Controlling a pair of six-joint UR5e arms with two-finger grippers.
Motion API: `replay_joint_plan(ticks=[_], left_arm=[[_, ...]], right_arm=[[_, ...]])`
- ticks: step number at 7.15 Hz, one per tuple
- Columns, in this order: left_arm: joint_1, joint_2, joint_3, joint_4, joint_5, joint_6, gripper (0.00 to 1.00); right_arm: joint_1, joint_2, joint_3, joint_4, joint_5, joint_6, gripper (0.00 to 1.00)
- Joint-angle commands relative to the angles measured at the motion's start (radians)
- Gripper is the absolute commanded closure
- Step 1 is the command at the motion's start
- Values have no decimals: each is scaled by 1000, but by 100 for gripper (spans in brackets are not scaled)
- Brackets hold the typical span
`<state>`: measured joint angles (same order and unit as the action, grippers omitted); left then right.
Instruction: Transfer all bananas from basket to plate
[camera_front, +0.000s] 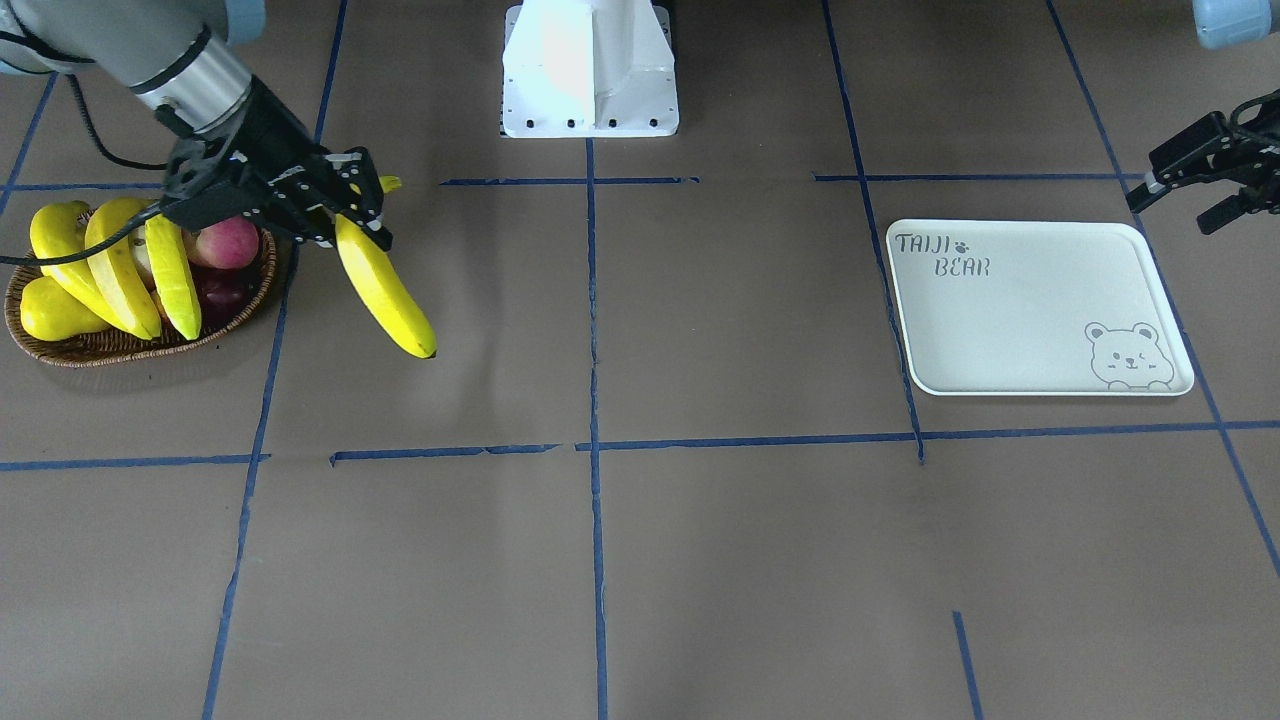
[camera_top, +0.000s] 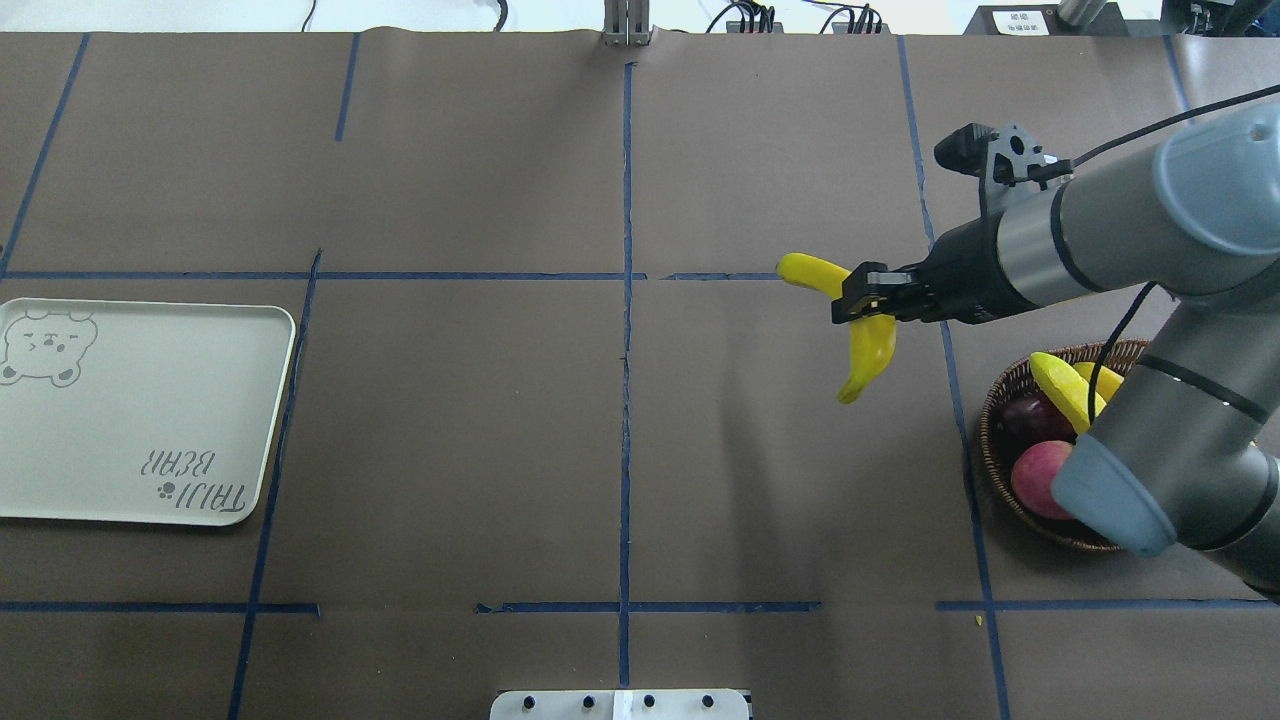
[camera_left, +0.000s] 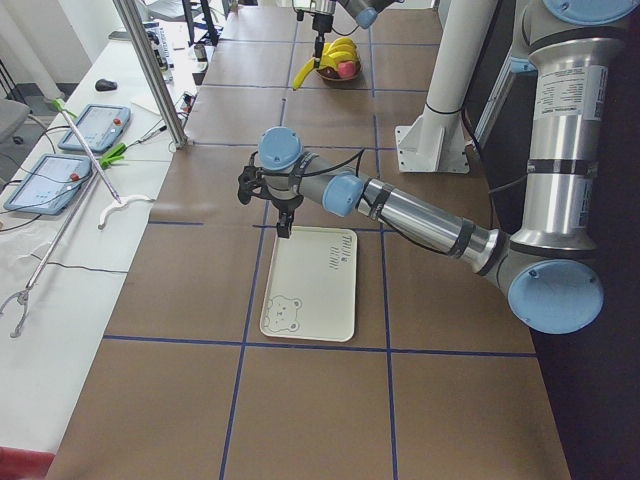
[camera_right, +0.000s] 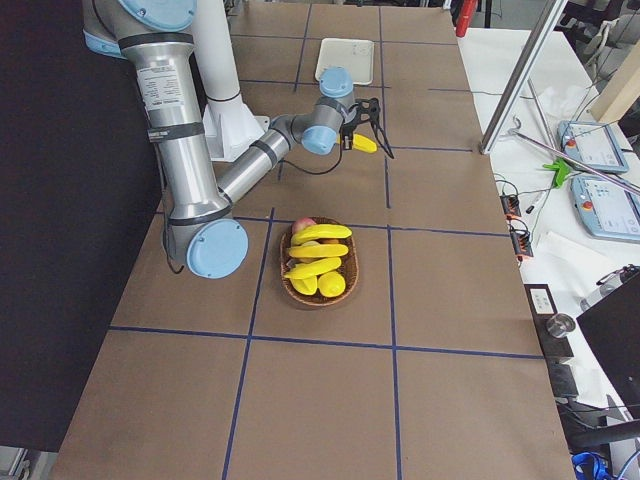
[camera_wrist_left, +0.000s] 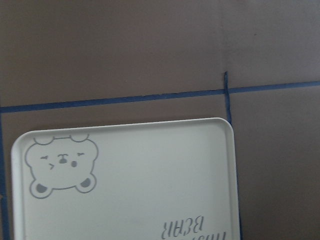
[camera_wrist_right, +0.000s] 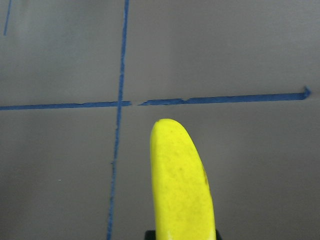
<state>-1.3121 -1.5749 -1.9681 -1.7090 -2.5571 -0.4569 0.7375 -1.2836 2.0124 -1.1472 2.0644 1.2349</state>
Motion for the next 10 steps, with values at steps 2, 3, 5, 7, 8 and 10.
replay_joint_plan(ticks=[2, 3, 5, 7, 8, 10], left_arm=[[175, -98, -6, -123, 20, -414, 0], [259, -158, -5, -121, 23, -591, 0], [361, -267, -59, -126, 120, -982, 0], [448, -315, -104, -116, 221, -1237, 1], [461, -350, -106, -115, 227, -1317, 1], [512, -417, -92, -115, 227, -1414, 1]], right_arm=[[-133, 151, -17, 1, -150, 230, 100], [-174, 171, -15, 4, -220, 285, 100], [-260, 184, -17, 102, -352, 371, 100], [-372, 181, -15, 139, -502, 406, 100], [-444, 193, -14, 139, -612, 406, 100], [-487, 223, -14, 138, -645, 394, 100]])
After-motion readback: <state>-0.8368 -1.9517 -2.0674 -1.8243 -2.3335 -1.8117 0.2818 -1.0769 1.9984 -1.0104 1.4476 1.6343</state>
